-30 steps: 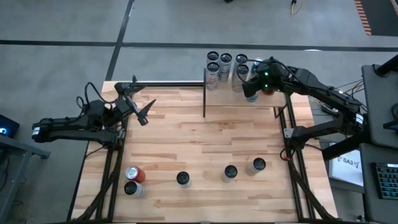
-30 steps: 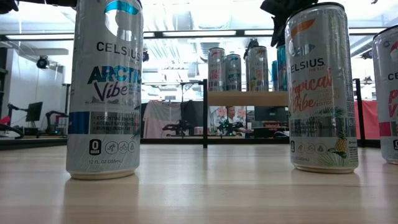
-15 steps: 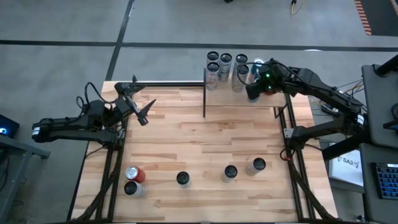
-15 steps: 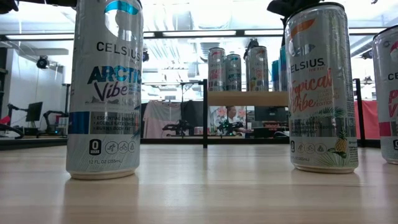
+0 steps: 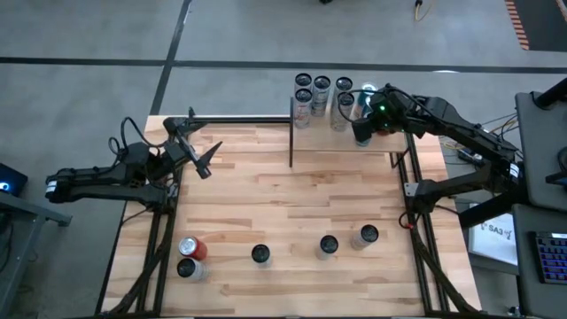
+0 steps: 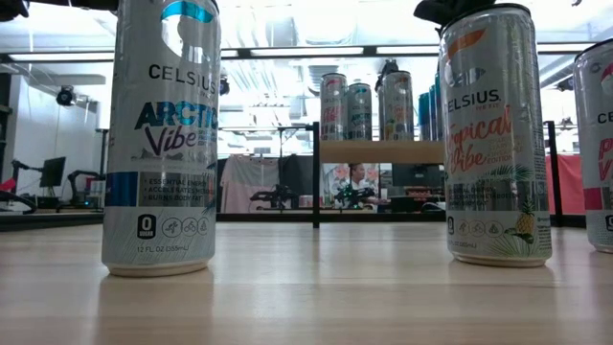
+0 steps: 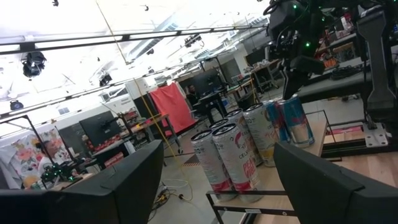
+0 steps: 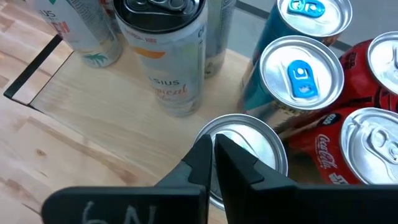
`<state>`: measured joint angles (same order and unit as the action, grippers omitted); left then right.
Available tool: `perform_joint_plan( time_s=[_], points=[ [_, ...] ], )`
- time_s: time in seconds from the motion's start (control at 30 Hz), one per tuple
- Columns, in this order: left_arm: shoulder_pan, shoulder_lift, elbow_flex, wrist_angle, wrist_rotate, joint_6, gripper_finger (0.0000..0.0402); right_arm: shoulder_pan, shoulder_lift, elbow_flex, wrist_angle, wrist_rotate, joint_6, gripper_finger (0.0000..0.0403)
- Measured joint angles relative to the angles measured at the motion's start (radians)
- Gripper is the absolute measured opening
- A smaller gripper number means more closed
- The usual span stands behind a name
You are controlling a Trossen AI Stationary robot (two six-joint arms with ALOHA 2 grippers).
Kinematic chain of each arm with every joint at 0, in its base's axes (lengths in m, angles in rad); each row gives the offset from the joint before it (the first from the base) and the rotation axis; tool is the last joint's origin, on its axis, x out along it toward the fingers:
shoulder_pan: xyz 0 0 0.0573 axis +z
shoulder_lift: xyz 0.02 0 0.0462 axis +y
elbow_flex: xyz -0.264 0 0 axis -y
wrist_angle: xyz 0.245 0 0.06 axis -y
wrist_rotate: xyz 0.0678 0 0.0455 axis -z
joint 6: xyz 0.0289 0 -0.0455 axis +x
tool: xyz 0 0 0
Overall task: Place canned beverage on shelf
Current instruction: Put the blue soda can on the shelf aligned with the other blue soda cans, then adjust the blue soda cans on the shelf
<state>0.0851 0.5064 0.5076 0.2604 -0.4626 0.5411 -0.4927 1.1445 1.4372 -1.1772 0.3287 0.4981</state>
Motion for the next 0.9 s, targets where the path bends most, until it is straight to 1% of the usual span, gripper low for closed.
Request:
perform_joint_plan(
  time_s=[0.47, 0.63, 0.8, 0.9],
  points=[
    [0.0, 0.0, 0.0, 0.0, 0.0, -0.007, 0.0288, 0.0, 0.001, -0.002, -0.005, 0.042, -0.018, 0.0013],
    [0.0, 0.0, -0.002, 0.0, 0.0, -0.004, 0.0288, 0.003, 0.002, -0.004, 0.031, 0.048, -0.026, 0.0013],
    [0.0, 0.011, -0.012, 0.0, 0.0, 0.043, 0.0288, 0.003, 0.001, 0.028, 0.062, 0.064, -0.035, 0.0013],
    [0.0, 0.028, -0.012, 0.033, 0.0, 0.086, 0.0288, 0.003, -0.002, 0.044, 0.062, 0.07, -0.05, 0.0013]
  ],
)
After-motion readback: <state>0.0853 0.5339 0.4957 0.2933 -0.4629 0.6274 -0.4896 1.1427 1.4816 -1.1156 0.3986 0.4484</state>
